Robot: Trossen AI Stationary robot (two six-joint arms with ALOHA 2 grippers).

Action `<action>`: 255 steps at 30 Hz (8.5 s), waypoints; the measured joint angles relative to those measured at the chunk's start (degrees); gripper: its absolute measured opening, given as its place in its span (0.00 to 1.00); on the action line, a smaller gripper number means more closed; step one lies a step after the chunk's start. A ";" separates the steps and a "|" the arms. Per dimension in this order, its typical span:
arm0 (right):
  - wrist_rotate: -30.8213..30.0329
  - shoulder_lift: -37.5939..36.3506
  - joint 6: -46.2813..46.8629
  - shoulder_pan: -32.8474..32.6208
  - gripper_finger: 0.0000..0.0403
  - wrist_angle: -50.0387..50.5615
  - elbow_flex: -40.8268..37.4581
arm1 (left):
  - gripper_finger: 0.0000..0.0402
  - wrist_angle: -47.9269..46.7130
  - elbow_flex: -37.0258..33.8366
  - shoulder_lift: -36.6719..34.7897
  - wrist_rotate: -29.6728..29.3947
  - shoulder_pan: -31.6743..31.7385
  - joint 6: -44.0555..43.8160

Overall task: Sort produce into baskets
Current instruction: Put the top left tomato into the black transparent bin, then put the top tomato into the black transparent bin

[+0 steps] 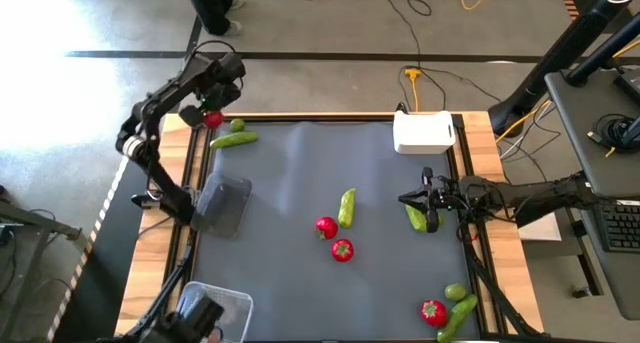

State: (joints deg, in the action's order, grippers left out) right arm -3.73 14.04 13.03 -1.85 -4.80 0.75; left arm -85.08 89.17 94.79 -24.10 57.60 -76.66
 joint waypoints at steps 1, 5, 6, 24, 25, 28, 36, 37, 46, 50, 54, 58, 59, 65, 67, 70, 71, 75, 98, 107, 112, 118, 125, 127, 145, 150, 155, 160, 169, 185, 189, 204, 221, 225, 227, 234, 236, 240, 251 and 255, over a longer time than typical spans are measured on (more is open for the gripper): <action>0.74 0.00 -0.01 0.00 0.03 0.00 0.00 | 0.72 -0.02 0.00 -1.07 0.13 -1.20 2.36; 4.40 0.00 0.01 0.00 0.03 0.00 0.00 | 0.72 -2.91 -0.04 -6.41 1.08 -8.30 5.84; 5.12 0.00 0.01 0.00 0.03 0.01 0.00 | 0.72 -3.47 -0.05 -7.83 1.10 -10.25 6.66; 6.10 0.00 0.01 0.00 0.03 0.00 0.00 | 0.72 -3.05 -25.39 -30.78 3.82 -57.16 -2.42; 6.10 0.00 0.01 0.00 0.03 0.00 0.00 | 0.72 -2.40 -27.48 -30.96 3.81 -58.71 -4.59; 6.10 0.00 0.01 0.00 0.03 0.00 0.00 | 0.73 1.74 -33.79 -30.76 3.65 -61.53 -8.89; 6.09 0.00 0.01 0.00 0.03 0.00 0.00 | 0.73 16.72 -45.86 -25.69 2.13 -61.14 -9.53; 6.10 0.00 0.01 0.00 0.03 0.00 0.00 | 0.73 17.05 -46.41 -24.79 1.36 -61.04 -9.98; 6.10 0.00 0.01 0.00 0.03 0.00 0.00 | 0.73 25.89 -47.97 -18.88 -0.94 -60.72 -10.39; 6.08 0.00 0.01 0.00 0.03 0.00 0.00 | 0.73 26.01 -48.26 -16.89 -1.32 -59.68 -12.56; 6.08 0.00 0.01 0.00 0.03 0.00 0.00 | 0.74 25.87 -48.35 -16.29 -2.38 -59.66 -12.62; 6.08 0.00 0.01 0.00 0.03 0.00 0.00 | 0.78 25.92 -47.75 -17.06 -3.60 -59.57 -12.63; 6.08 0.00 0.01 0.00 0.03 0.00 0.00 | 0.79 25.80 -47.67 -17.30 -3.64 -59.53 -12.63; 6.08 0.00 0.01 0.00 0.03 0.00 0.00 | 0.83 25.48 -47.67 -18.19 -3.00 -59.31 -12.61; 6.08 0.00 0.00 0.00 0.03 0.00 0.00 | 0.83 25.49 -47.67 -18.37 -2.97 -59.28 -12.63; 6.08 0.00 0.01 0.00 0.03 0.00 0.00 | 0.84 25.49 -47.67 -18.52 -2.97 -59.28 -12.62; 6.08 0.00 0.01 0.00 0.03 0.00 0.00 | 0.84 25.45 -47.68 -18.69 -2.95 -59.28 -12.58; 6.08 0.00 0.01 0.00 0.03 0.00 0.00 | 0.84 23.76 -46.60 -19.45 -2.93 -59.28 -12.45; 6.08 0.00 0.01 0.00 0.03 0.00 0.00 | 0.83 48.00 -29.48 -18.64 -3.82 -74.21 38.52; 6.08 0.00 0.01 0.00 0.03 0.00 0.00 | 0.83 59.30 -29.55 -9.09 -3.85 -80.32 41.46; 6.08 0.00 0.01 0.00 0.03 0.00 0.00 | 0.87 66.61 -28.51 -1.35 -7.22 -81.98 41.19; 6.08 0.00 0.01 0.00 0.03 0.00 0.00 | 0.92 68.27 -25.06 8.02 -11.13 -82.05 37.87; 6.08 0.00 0.01 0.00 0.03 0.00 0.00 | 0.93 67.52 -19.61 15.40 -15.48 -81.87 39.86; 6.08 0.00 0.00 0.00 0.03 0.00 0.00 | 0.93 65.96 -17.54 16.97 -15.84 -81.59 40.83; 6.07 0.00 0.00 0.00 0.03 0.02 0.00 | 0.94 55.13 -11.47 22.14 -13.90 -75.47 38.42; 6.06 0.00 0.01 0.00 0.03 0.02 0.00 | 0.94 55.43 -13.72 22.10 -11.84 -74.97 37.03; 6.06 0.00 0.00 0.00 0.03 0.01 0.00 | 0.92 56.06 -15.21 22.07 -9.33 -74.55 35.19; 6.06 0.00 0.00 0.00 0.03 0.02 0.00 | 0.87 60.00 -15.21 22.05 -9.83 -74.48 35.62; 6.07 0.00 0.01 0.00 0.03 0.02 0.00 | 0.76 62.17 -15.21 22.08 -9.88 -73.87 35.71; 6.06 0.00 0.01 0.00 0.03 0.02 0.00 | 0.72 11.83 -12.86 5.47 0.42 -74.47 21.93; 6.06 0.00 0.01 0.00 0.03 0.00 0.00 | 0.72 -1.01 -14.14 -1.79 11.36 -73.87 18.30; 6.06 0.00 0.01 0.00 0.03 0.00 0.00 | 0.72 4.29 -32.71 -12.20 24.01 -67.76 16.15; 6.06 0.00 0.01 0.00 0.03 0.00 0.00 | 0.79 10.75 -37.46 -10.93 26.60 -60.33 28.80; 6.06 0.00 0.01 0.00 0.03 0.00 0.00 | 0.85 10.71 -37.46 -10.93 26.53 -60.22 29.22; 6.06 0.00 0.01 0.00 0.03 0.00 0.00 | 0.87 10.74 -37.46 -10.93 26.52 -60.22 29.24; 6.06 0.00 0.01 0.00 0.03 0.00 0.00 | 0.88 10.60 -37.46 -10.95 26.58 -60.22 29.22; 6.06 0.00 0.01 0.00 0.03 0.00 0.00 | 0.88 10.31 -37.46 -10.95 26.58 -60.22 29.18; 6.06 0.00 0.01 0.00 0.03 0.00 0.00 | 0.88 8.73 -36.93 -11.35 26.76 -60.22 28.48; 6.06 0.00 0.01 0.00 0.03 0.00 0.00 | 0.88 5.57 -22.95 -12.33 26.79 -62.56 31.56; 6.07 0.00 0.01 0.00 0.03 0.00 0.00 | 0.88 14.24 -17.75 -12.35 22.10 -64.95 32.74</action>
State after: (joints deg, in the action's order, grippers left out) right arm 2.34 14.04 13.04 -1.85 -4.80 0.75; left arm -70.84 71.41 82.43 -2.01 -7.35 -43.92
